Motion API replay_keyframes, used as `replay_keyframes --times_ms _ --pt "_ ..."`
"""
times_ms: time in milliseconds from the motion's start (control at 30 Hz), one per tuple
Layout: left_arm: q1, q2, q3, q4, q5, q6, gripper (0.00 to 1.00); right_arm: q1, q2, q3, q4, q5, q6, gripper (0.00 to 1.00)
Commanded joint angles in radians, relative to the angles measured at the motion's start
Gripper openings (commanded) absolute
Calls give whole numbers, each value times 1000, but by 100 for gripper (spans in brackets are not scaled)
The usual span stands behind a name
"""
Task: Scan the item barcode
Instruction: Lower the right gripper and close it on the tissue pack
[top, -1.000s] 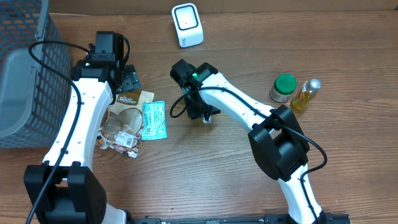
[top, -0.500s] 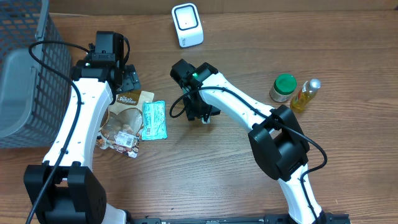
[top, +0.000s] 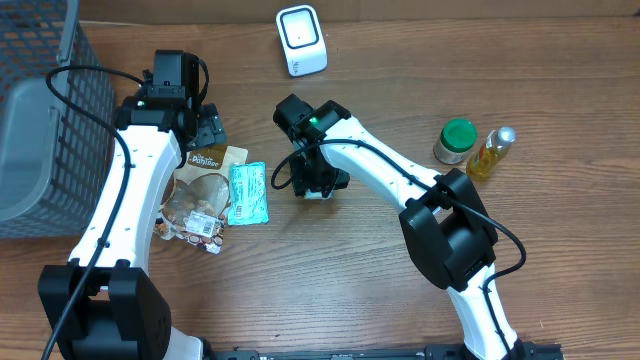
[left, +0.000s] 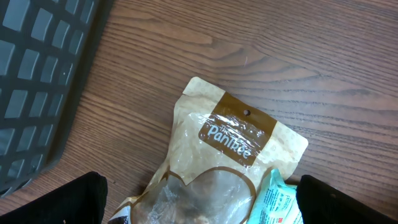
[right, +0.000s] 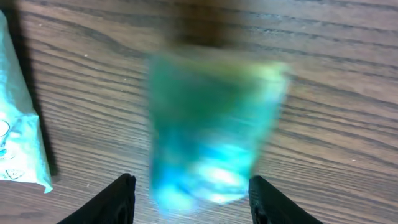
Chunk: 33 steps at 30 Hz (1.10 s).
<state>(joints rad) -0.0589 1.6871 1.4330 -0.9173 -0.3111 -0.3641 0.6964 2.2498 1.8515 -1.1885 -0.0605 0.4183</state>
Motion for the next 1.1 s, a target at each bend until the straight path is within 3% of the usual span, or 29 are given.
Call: replay_keyframes --times_ms 0,367,833,1067 --pt "-7 10 3 2 -10 1 100 5 -16 21 6 -20 -4 57" --pt "-7 10 3 2 -10 1 100 -4 -16 21 37 70 -10 55" --pt "-7 10 4 2 -10 1 100 -25 -16 20 61 70 -10 19" --pt "-7 10 3 2 -10 1 100 -47 -16 20 61 66 -9 21"
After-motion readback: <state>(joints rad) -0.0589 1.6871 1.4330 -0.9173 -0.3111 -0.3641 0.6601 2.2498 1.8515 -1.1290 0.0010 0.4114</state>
